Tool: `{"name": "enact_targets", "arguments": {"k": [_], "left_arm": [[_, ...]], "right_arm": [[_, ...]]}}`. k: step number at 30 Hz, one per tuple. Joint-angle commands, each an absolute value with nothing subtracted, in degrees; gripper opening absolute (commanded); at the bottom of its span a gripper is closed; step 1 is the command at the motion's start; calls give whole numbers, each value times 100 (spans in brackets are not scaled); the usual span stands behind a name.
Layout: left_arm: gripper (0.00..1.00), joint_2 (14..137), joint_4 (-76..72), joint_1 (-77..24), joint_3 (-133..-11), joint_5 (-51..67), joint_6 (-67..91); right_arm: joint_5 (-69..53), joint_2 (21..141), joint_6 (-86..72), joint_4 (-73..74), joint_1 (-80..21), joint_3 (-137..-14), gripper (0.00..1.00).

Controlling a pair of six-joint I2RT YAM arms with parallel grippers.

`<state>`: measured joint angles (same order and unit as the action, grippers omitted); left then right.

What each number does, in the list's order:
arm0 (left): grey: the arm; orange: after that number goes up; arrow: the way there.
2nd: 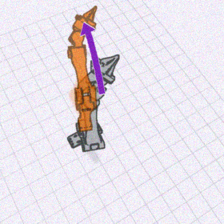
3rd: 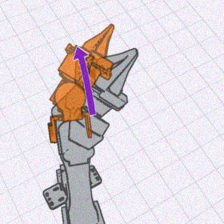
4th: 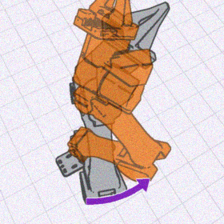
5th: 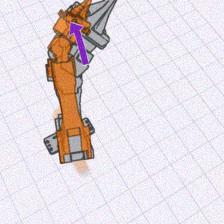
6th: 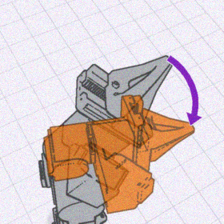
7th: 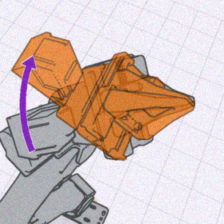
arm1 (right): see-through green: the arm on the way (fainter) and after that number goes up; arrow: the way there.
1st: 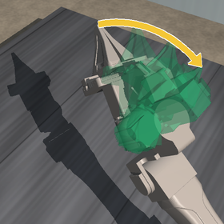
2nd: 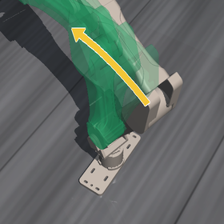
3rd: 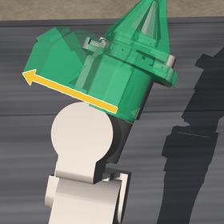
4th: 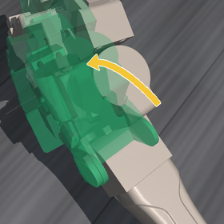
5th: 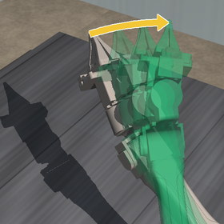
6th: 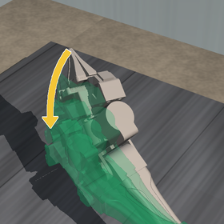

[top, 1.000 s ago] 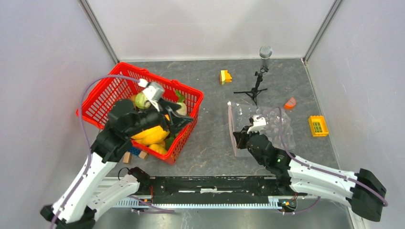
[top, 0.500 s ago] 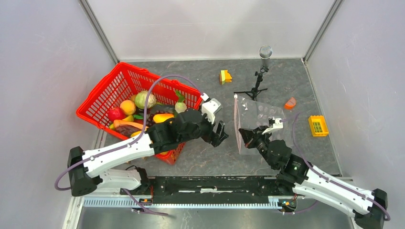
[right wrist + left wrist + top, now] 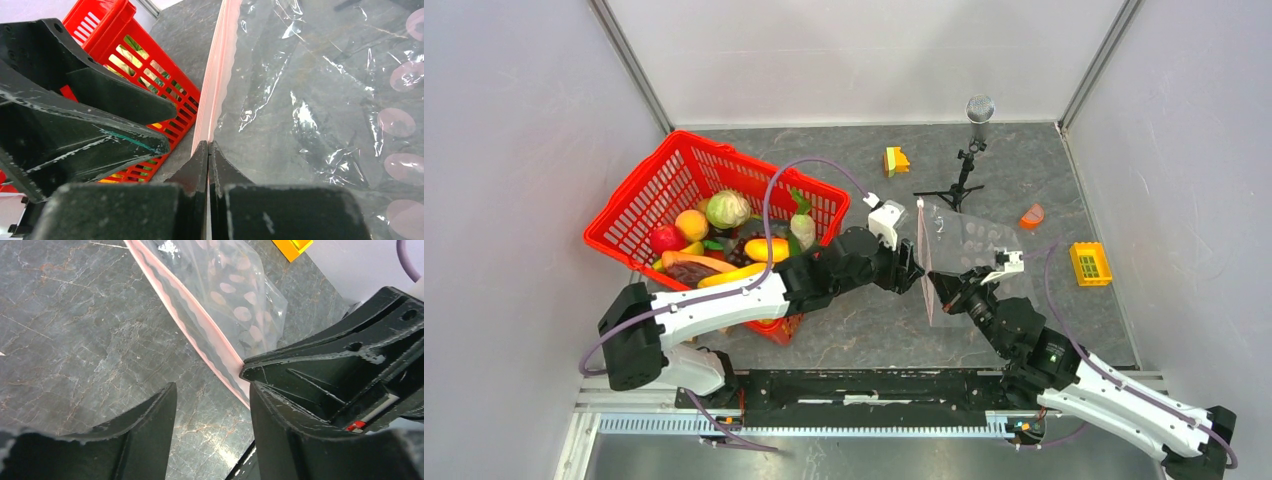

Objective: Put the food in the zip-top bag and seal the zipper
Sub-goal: Open the zipper of the food storage bag.

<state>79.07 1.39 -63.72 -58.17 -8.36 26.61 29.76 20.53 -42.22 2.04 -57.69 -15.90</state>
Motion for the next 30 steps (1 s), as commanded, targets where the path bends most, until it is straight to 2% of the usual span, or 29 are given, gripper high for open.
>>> {"name": "enact_targets", "arguments": {"k": [1,8,14,20,30], "left_arm": [[61,7943,-377,-6390,-5749,-977,2942],[63,8107,-745,-6363,-5653,-830,3060],[57,8254,-760,-6347,-5564,-1031,3270],[56,8174,-842,-6335,-5396,-980,3339],[56,8687,-1136,-6232,-5496,-597,3579]], "right_arm": [[2916,1925,-4217,246,-5770,-1680,0],[2825,2062,-4083,404,-5766,-1859,0],[2710,1986,-4189,352,-5766,-1848,0],[2972,1881,-4171,862,-5771,-1925,0],[2725,1564,-4109,655,-5768,-1850,0]]}}
